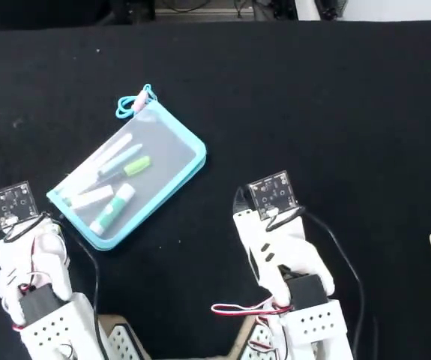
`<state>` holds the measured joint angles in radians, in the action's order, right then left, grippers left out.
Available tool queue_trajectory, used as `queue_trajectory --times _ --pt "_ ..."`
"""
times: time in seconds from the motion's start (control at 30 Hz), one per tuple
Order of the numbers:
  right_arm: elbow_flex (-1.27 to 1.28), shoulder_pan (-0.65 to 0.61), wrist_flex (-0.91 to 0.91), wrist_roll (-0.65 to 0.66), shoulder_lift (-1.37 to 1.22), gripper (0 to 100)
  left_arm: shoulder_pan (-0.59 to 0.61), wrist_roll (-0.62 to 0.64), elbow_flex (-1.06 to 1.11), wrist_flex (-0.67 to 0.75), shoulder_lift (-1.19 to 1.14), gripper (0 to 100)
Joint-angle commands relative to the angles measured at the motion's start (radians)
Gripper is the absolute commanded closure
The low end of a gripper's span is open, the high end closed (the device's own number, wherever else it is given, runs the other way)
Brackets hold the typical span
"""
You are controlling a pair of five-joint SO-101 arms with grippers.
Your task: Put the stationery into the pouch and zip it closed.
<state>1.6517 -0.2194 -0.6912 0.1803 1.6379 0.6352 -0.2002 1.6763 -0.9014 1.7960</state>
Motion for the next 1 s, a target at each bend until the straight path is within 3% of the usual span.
queue_trajectory --times 0.0,0.4,0.5,0.73,0.97 --pt "-0.008 -0.008 0.025 -0.005 0.021 96.7 -0.093 -0.006 0.025 -0.005 -0.028 90" --pt "-0.01 -0.008 0.025 -0.002 0.021 96.7 -0.222 -0.002 -0.104 0.005 -0.25 90" --pt "-0.01 -0.008 0.025 -0.002 0.021 96.7 -0.249 0.052 -0.162 0.005 -0.318 90" --pt "-0.008 -0.006 0.025 0.0 0.021 96.7 -0.117 0.095 -0.285 0.043 -0.534 90" --pt "-0.008 -0.006 0.025 0.0 0.021 96.7 -0.104 0.095 -0.407 0.163 -0.822 90"
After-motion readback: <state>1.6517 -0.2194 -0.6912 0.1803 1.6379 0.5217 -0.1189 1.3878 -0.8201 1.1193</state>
